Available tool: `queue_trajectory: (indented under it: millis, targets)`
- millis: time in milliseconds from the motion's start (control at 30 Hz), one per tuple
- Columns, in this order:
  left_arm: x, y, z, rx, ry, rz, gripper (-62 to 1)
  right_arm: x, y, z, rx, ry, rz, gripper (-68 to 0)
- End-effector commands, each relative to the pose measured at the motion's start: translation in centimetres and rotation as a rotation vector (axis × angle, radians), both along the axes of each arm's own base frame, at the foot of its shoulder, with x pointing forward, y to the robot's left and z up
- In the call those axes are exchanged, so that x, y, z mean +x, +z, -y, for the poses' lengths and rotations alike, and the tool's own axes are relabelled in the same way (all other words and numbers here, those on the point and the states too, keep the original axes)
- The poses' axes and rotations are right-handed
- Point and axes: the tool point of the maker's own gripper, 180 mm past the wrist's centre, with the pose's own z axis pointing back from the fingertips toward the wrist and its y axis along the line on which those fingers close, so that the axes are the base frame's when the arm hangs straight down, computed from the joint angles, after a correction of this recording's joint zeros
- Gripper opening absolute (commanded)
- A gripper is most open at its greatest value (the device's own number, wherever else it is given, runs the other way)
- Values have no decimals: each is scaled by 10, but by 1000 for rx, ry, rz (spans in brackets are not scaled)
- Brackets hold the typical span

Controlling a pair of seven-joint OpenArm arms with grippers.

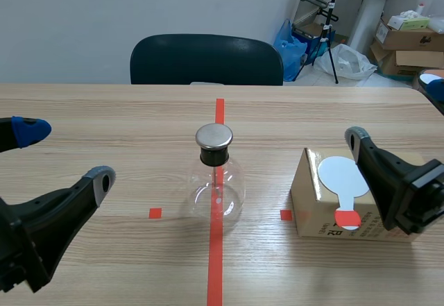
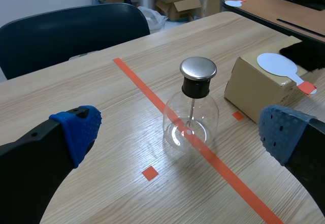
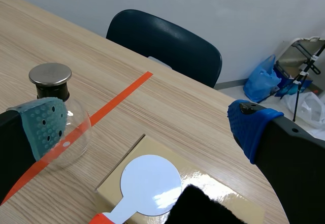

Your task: Do the electroscope experiment

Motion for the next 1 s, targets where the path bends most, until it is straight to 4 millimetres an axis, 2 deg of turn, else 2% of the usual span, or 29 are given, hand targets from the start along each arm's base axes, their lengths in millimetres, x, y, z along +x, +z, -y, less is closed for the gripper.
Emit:
queue_trajectory:
  millis: [0, 467, 600, 967]
  targets:
    - [0, 10, 6, -28, -10, 27, 14, 3, 9, 0, 11, 7, 34, 4]
    - [0, 10, 6, -28, -10, 27, 14, -10, -16, -4, -227, 47, 18, 4]
    - [0, 10, 6, -28, -10, 26, 14, -23, -28, -1, -304, 56, 7, 4]
    - [0, 9, 6, -26, -10, 24, 14, -61, -35, -1, -505, 72, 114, 4]
